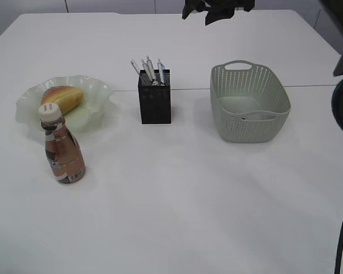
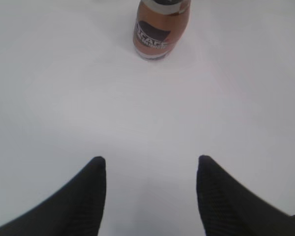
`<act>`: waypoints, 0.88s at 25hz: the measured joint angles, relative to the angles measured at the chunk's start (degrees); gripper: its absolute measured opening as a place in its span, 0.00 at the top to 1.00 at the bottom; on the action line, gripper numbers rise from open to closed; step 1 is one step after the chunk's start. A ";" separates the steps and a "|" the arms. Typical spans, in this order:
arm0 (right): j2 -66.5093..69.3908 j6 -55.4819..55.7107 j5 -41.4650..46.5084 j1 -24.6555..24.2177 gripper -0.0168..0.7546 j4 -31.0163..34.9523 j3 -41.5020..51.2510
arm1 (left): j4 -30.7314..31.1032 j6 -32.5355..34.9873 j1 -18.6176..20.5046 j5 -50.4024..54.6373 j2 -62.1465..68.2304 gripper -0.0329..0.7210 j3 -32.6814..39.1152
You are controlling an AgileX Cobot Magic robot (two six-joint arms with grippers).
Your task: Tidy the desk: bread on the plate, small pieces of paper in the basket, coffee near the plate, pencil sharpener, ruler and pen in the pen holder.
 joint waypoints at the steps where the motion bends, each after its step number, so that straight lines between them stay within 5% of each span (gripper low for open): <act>1: -0.71 0.10 0.14 0.00 0.47 -1.06 0.52 | 0.04 0.00 0.00 0.33 0.00 0.38 0.00; 22: -26.74 0.34 -0.06 0.00 0.49 -5.67 49.04 | 0.26 0.00 0.00 2.19 0.00 0.38 0.00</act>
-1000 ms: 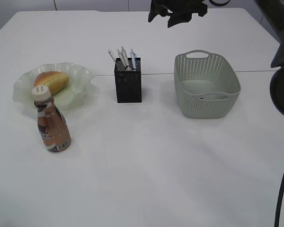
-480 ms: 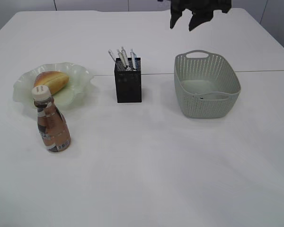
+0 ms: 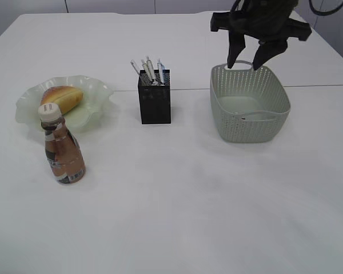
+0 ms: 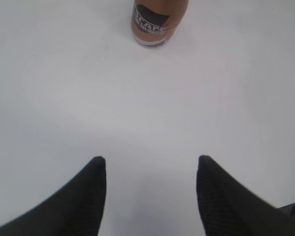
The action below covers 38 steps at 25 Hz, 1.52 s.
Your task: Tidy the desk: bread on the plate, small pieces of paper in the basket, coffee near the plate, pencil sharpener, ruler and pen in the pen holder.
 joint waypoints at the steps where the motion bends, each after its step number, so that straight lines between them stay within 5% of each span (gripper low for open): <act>1: -1.69 -0.29 0.00 0.00 0.49 0.33 1.87 | 0.00 0.00 0.00 0.00 0.00 0.38 0.00; 17: -29.53 -6.63 -0.38 0.00 0.49 -6.28 30.77 | -0.92 0.00 0.00 1.44 -1.23 0.38 0.00; 38: -72.06 -8.01 0.02 0.00 0.49 -11.00 55.44 | 0.43 -3.69 0.00 12.80 -29.88 0.38 0.00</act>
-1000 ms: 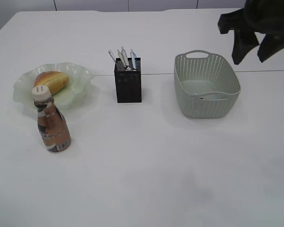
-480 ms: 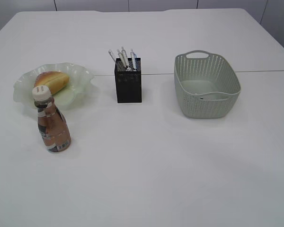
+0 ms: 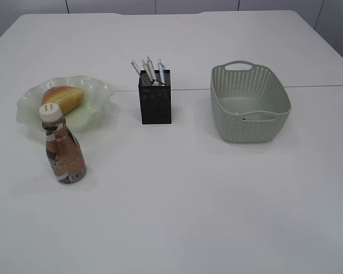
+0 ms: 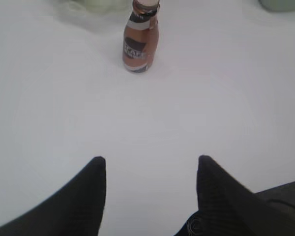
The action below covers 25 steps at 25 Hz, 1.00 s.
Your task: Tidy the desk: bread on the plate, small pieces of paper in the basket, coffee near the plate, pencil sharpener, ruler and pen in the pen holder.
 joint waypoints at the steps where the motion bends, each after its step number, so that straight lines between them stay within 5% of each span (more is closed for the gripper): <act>1: -2.15 0.00 0.14 0.00 0.49 -0.65 0.46 | 0.15 -0.15 0.00 0.56 -1.48 0.38 0.00; 13: -21.85 -0.03 0.74 0.00 0.49 4.67 2.40 | 4.11 -2.30 0.00 7.08 -18.94 0.38 0.00; 25: -39.49 -1.09 0.96 0.00 0.57 6.01 19.33 | 4.78 -2.30 0.00 7.48 -28.97 0.38 8.28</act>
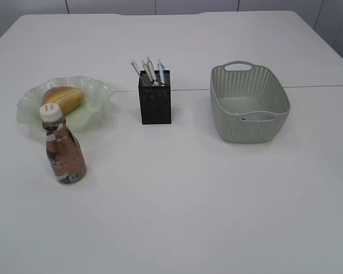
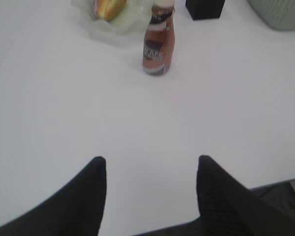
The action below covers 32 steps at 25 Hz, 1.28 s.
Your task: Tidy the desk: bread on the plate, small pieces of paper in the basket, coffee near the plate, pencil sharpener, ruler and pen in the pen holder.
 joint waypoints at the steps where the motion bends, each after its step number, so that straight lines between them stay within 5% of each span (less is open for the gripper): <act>1: -0.88 0.00 0.00 0.00 0.57 -0.26 1.85 | 0.00 0.00 0.00 0.05 0.00 0.38 1.70; 6: -2.49 -0.10 0.00 0.00 0.58 -1.50 9.98 | 0.80 -0.36 0.00 -2.00 0.00 0.38 4.09; 32: -2.49 -7.64 -6.53 0.00 0.54 -3.28 12.71 | 0.96 -0.58 0.00 -9.85 0.00 0.38 7.01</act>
